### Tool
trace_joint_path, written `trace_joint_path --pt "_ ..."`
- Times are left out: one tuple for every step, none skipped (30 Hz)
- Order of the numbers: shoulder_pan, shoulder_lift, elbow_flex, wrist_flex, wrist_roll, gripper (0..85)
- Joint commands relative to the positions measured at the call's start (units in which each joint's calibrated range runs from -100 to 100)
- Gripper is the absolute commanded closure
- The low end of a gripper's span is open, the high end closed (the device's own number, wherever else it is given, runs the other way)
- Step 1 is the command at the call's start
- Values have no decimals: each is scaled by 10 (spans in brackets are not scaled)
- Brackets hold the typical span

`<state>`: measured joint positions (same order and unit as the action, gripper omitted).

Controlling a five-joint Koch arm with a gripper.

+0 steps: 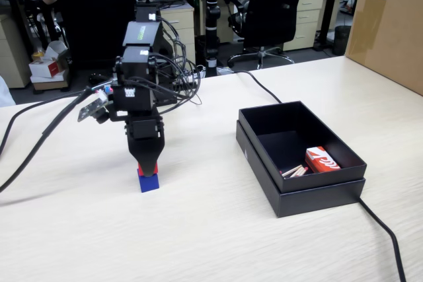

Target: Put the red cube on top of the blue cube

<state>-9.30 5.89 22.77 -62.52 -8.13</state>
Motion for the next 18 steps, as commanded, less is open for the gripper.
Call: trace_joint_path --pt "0 -11 44 27 1 846" --pt "0 -11 44 28 1 846" --pt "0 -11 44 29 1 846" --pt "0 -11 44 30 1 846" --pt "0 -10 44 30 1 846" --pt "0 -10 44 30 1 846" --pt "0 -10 44 31 1 846" --pt "0 -10 44 31 1 846" --pt "0 -10 44 31 1 846" --pt "0 -10 43 31 1 846" --pt "0 -10 42 31 1 846" --pt "0 -10 42 31 1 846" --pt "0 -9 42 31 1 846" --pt "0 -9 42 31 1 846" --pt "0 -9 42 31 1 846" --pt "0 -9 41 31 1 846" --pt "0 -9 40 31 1 846" --pt "0 -9 39 31 1 846"
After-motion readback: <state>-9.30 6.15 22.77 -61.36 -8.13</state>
